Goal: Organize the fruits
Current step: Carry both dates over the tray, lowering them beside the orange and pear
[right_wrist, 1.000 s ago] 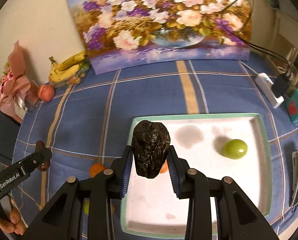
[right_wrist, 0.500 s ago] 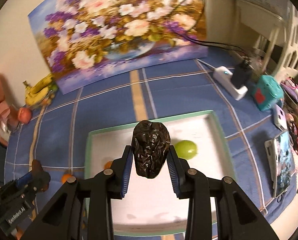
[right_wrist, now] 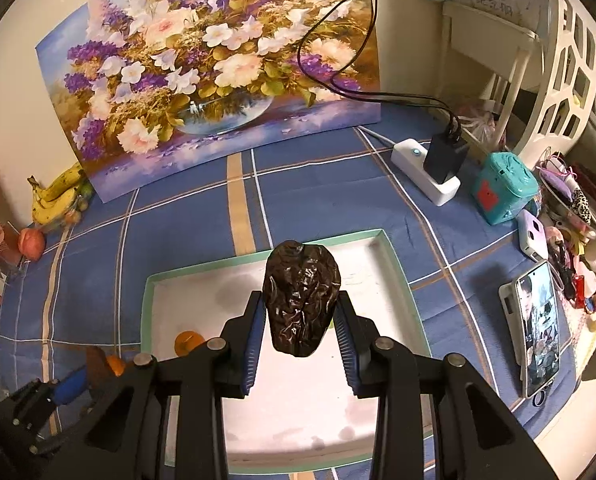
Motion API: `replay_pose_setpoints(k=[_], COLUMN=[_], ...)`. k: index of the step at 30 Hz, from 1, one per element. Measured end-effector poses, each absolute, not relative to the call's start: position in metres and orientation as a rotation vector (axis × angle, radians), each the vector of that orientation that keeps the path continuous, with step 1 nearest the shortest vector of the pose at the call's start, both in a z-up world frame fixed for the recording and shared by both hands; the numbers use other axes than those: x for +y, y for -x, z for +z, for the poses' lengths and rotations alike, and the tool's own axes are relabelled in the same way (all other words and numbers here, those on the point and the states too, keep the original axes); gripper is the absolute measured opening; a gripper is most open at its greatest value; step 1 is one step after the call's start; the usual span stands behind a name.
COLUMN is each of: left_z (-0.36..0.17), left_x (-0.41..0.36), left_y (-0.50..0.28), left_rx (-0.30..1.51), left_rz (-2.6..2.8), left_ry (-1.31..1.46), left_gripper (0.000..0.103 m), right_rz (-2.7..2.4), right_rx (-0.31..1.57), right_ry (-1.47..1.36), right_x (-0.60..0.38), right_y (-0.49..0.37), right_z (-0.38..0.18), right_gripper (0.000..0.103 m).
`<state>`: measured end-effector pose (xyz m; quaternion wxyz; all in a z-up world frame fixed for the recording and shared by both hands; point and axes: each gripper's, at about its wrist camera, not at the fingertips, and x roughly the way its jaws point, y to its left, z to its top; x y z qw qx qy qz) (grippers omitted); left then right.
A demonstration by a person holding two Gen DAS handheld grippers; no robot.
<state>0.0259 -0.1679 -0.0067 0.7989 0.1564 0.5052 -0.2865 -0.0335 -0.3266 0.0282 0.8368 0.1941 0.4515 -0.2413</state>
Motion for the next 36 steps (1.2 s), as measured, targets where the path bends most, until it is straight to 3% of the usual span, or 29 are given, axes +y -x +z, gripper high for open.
replay_pose_setpoints(k=[36], left_z=[-0.081], left_x=[-0.199], left_y=[-0.021], left_rx=[1.222], left_rz=[-0.601], left_ry=[-0.431], left_gripper=[0.041], right_rz=[-0.519], right_rx=[1.238], right_ry=[-0.405], right_x=[-0.34], right_y=[0.018], right_z=[-0.053], right_gripper=[0.036])
